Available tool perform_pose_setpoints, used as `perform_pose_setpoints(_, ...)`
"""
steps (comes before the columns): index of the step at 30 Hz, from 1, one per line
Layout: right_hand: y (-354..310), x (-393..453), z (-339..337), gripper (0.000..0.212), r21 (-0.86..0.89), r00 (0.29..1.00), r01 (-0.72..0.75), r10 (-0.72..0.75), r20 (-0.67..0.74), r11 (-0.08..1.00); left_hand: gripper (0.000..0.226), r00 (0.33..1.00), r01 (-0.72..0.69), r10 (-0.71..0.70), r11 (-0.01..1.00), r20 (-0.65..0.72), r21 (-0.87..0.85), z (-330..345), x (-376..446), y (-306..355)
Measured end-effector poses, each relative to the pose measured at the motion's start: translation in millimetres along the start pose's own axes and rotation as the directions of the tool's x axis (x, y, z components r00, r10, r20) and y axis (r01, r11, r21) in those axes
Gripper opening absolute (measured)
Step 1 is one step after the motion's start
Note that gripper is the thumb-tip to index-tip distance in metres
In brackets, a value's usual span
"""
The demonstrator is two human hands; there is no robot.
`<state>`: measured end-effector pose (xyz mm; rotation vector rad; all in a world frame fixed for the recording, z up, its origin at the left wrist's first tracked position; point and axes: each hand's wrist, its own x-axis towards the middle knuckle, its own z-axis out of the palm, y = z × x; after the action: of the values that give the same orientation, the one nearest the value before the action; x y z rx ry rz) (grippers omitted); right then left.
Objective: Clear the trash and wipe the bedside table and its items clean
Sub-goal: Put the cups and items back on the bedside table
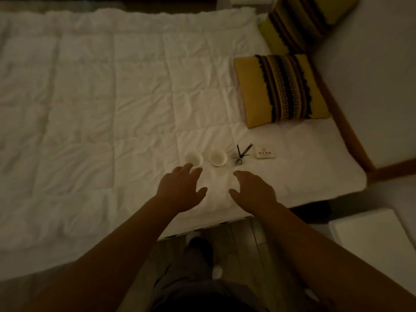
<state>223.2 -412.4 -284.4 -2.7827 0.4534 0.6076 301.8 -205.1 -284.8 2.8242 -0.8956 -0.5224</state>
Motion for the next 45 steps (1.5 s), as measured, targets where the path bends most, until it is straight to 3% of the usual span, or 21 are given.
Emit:
perform_pose_setpoints(7, 7, 102, 20, 0.070, 0.015, 0.997, 0.019, -0.020, 0.071, 1.000, 0.069, 0.988, 0.157, -0.154, 0.983, 0.031, -0.097, 44, 75, -19)
perform_pose_setpoints(16, 33, 209, 85, 0.062, -0.073, 0.994, 0.108, -0.106, 0.034, 0.991, 0.076, 0.970, 0.242, -0.242, 0.966, 0.020, -0.086, 131, 176, -28)
perform_pose_setpoints(21, 36, 254, 127, 0.085, -0.169, 0.980, 0.199, -0.197, 0.029, 0.965, 0.097, 0.920, 0.390, -0.391, 0.913, 0.020, -0.122, 184, 207, -40)
perform_pose_setpoints(26, 40, 293, 154, 0.093, -0.115, 0.967, 0.230, -0.214, 0.136, 0.966, 0.102, 0.879, 0.476, -0.463, 0.851, 0.113, -0.219, 222, 230, -48)
perform_pose_setpoints(32, 44, 306, 156, 0.082, -0.095, 0.949, 0.315, -0.311, 0.053, 0.944, 0.093, 0.885, 0.462, -0.465, 0.863, 0.033, -0.203, 230, 245, -48)
perform_pose_setpoints(37, 47, 302, 153, 0.081, -0.118, 0.950, 0.312, -0.309, 0.048, 0.943, 0.084, 0.882, 0.472, -0.467, 0.865, 0.072, -0.170, 215, 248, -45)
perform_pose_setpoints(45, 57, 270, 146, 0.083, -0.044, 0.974, 0.224, -0.225, -0.021, 0.974, 0.084, 0.959, 0.284, -0.280, 0.951, 0.051, -0.124, 191, 229, -40)
